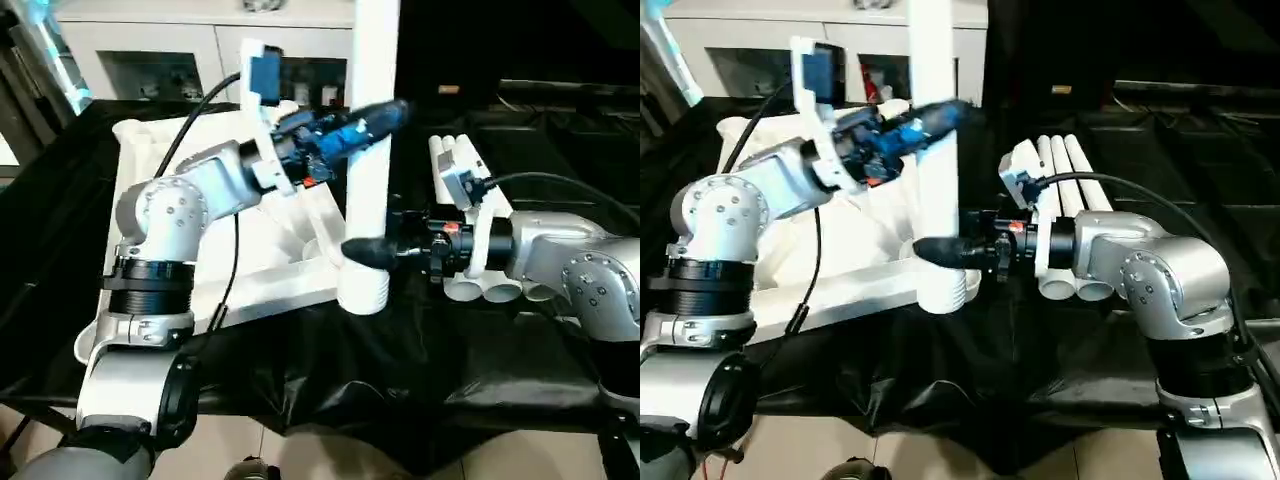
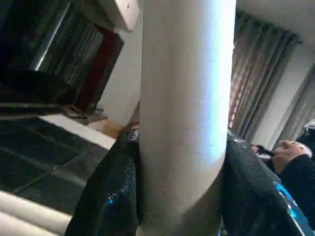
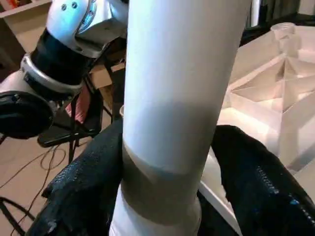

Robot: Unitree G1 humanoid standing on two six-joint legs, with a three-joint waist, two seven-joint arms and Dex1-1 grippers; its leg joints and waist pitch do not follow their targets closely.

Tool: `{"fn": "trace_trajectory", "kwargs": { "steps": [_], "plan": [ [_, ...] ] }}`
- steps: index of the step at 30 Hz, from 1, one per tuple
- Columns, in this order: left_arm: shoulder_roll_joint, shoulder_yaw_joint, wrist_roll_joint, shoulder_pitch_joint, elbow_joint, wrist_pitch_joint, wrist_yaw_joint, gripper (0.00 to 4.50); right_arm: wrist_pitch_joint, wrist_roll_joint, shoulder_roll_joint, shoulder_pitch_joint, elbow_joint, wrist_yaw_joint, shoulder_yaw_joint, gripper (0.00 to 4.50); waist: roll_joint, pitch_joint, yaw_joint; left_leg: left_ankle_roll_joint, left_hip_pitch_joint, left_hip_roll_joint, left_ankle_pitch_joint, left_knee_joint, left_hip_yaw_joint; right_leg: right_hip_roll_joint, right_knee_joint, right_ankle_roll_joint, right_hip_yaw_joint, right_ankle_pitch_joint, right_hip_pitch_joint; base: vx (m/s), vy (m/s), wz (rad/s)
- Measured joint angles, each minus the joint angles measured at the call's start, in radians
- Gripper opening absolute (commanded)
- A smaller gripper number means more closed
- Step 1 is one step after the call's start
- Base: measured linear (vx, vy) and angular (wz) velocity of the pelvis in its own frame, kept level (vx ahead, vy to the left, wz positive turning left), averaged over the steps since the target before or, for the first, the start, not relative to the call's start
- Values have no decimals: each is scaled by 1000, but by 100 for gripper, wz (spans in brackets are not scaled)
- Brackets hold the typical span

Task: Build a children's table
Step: Pick table leg

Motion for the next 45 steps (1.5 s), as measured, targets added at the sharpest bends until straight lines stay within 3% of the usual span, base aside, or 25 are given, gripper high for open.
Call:
{"fn": "trace_trajectory", "kwargs": {
  "steps": [6,17,19,25,30,35,37,45],
  "plan": [
    [-1,1,-1,-18,25,-7,-1,181,12,4,1,0,1,0,14,223,0,0,0,0,0,0,0,0,0,0,0,0,0,0,0,0,0,0],
    [-7,3,5,-19,31,-26,4,181,6,4,42,0,19,-33,11,196,0,0,0,0,0,0,0,0,0,0,0,0,0,0,0,0,0,0],
    [-16,4,15,-25,43,-40,31,251,-3,2,57,0,32,-55,8,195,0,0,2,0,0,0,0,0,0,0,0,0,0,0,0,0,0,0],
    [-42,-10,115,-32,53,-110,177,271,-30,-63,95,-1,79,-176,-5,195,0,0,1,0,0,0,0,0,0,0,0,0,0,0,0,0,0,0],
    [-85,-37,228,-40,27,-129,398,271,-35,-100,121,-6,110,-250,-9,194,1,0,-2,0,0,0,0,0,0,0,0,0,0,0,0,0,0,0],
    [-114,-26,288,-55,38,-136,566,271,-41,-128,135,-9,120,-288,-9,194,1,0,-6,0,0,0,0,0,0,0,0,0,0,0,0,0,0,0],
    [-125,-23,291,-55,39,-143,595,237,-48,-133,144,-12,128,-296,-9,194,1,0,-6,0,0,0,0,0,0,0,0,0,0,0,0,0,0,0],
    [-163,13,270,-55,24,-150,647,195,-57,-141,158,-32,145,-308,-9,194,1,0,-3,0,0,0,0,0,0,0,0,0,0,0,0,0,0,0]
  ]
}}
